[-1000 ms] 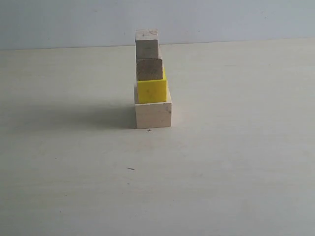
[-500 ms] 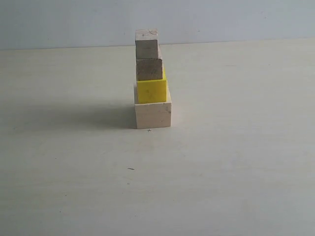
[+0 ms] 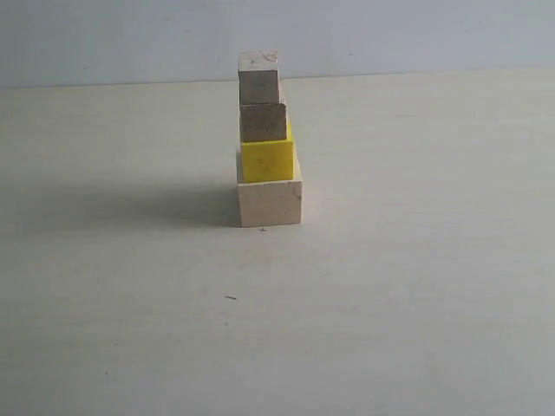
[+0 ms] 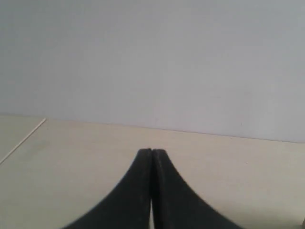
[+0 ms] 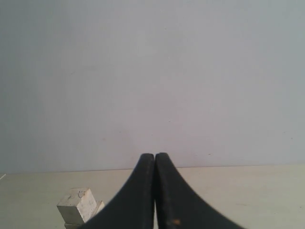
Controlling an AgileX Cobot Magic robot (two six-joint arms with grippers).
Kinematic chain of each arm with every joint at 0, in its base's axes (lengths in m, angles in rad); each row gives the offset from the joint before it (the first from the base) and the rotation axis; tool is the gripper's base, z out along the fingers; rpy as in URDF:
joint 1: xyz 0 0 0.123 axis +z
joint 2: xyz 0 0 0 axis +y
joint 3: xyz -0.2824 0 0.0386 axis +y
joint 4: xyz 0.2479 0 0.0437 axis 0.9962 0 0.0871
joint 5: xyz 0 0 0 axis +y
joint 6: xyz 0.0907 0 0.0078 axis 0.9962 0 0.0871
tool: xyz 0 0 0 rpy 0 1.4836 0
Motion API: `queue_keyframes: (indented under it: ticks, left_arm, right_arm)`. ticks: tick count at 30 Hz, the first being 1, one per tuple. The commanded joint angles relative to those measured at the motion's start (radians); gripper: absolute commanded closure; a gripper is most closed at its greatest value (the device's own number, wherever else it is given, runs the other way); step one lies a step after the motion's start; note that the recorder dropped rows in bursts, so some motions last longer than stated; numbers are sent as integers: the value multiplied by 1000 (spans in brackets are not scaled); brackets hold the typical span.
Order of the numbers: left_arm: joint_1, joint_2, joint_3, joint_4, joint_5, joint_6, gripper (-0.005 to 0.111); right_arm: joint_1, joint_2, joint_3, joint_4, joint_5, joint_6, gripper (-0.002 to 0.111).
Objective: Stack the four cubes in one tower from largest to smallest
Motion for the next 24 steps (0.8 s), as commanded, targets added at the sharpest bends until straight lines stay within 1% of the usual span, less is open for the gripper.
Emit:
queue_keyframes:
  ticks: [1, 6, 11, 15, 18, 24]
  left_arm:
    - [4, -72, 92, 41, -8, -92, 107]
    - [10, -156, 202, 41, -8, -92, 107]
    - [23, -230, 270, 60, -6, -92, 107]
    - [23, -235, 306, 64, -6, -92, 107]
    - [21, -235, 307, 64, -4, -92, 107]
    - [19, -235, 307, 64, 101, -92, 107]
  right_arm:
    - [-4, -4, 5, -5, 0, -7, 108]
    - [-4, -4, 5, -5, 0, -7, 108]
    - [-4, -4, 5, -5, 0, -7, 108]
    - [-4, -4, 5, -5, 0, -7, 108]
    - [-4, -4, 5, -5, 0, -7, 108]
    - [-4, -4, 5, -5, 0, -7, 108]
